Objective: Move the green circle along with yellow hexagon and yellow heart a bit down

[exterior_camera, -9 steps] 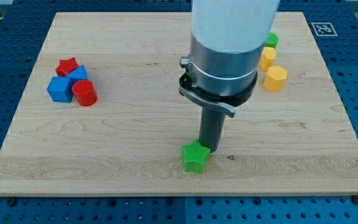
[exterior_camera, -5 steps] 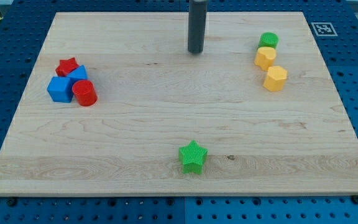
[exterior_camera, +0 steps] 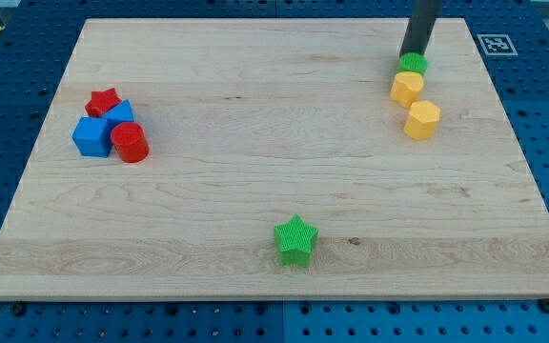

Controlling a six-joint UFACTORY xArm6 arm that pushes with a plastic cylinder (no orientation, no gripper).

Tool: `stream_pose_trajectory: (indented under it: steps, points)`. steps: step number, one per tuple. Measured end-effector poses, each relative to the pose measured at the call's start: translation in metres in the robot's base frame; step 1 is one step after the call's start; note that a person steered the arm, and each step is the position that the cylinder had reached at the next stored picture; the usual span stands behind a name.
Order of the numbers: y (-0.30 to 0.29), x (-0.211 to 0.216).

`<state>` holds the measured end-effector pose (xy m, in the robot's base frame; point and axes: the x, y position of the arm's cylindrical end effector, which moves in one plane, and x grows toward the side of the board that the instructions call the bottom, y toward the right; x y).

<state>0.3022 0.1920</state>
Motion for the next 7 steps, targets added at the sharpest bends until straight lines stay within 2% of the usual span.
stream_pose_trajectory:
  steps: [7]
  points:
    - [-0.003,0.122]
